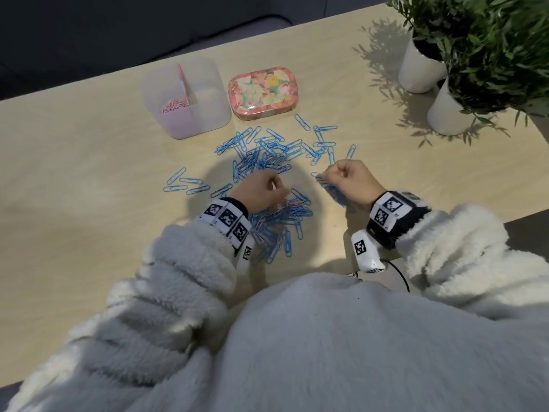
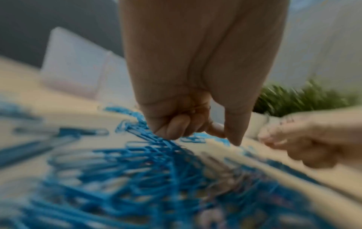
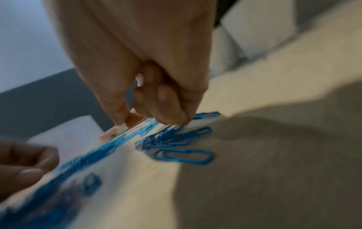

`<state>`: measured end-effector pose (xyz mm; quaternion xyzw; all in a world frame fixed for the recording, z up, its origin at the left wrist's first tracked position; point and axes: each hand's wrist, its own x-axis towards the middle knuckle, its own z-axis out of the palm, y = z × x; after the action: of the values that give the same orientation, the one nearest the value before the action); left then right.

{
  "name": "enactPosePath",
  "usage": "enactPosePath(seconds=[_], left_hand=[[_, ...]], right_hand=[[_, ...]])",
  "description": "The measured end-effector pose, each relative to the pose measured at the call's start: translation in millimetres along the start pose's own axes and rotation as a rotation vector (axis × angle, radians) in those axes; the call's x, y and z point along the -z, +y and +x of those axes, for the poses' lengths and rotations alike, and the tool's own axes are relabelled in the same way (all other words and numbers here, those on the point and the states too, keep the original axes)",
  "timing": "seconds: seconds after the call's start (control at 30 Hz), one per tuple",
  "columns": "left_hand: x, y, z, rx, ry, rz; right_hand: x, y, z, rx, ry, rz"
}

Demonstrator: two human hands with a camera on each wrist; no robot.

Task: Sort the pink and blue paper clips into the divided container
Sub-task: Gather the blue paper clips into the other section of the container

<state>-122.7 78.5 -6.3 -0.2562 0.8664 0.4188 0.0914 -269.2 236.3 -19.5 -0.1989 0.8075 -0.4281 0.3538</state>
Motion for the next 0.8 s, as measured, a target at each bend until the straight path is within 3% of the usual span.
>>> enactPosePath(seconds=[0.07,0.13,0.3,0.4,0.5,0.63,0.8], left_hand=[[-1.9,-6.4,-2.4,-0.057,-0.003,0.255],[-4.2,-10.7,-5.3,-0.093,-0.016,0.353],[-10.9,-8.7,-8.4,-0.158,0.007,0.424],[-10.9,-9.0,-9.3,-0.137,0.0,0.368],[-2.3,-10.3,-8.5,-0.062,0.064,0.093],[14.7,-13.7,-8.5,0.052,0.069,-0.351],[20.8,-17.0,-7.3,0.24,-0.036,-0.711]], right_hand=[[-2.2,1.8,-2.8,0.146,-0.016,-0.356],[-2.9,0.1,-5.7,0.191,-0.018,-0.556],[-5.7,-5.4,2.3,0.159,-0.011,-0.655],[-6.3,-12.6,14.4,0.098,-0.114,-0.712],[-3.8,-14.9,20.0,0.127,-0.191,-0.729],[0.1,-11.5,19.8,0.171,-0.115,-0.447],[-7.8,-19.2,6.7,-0.116,-0.122,0.353]])
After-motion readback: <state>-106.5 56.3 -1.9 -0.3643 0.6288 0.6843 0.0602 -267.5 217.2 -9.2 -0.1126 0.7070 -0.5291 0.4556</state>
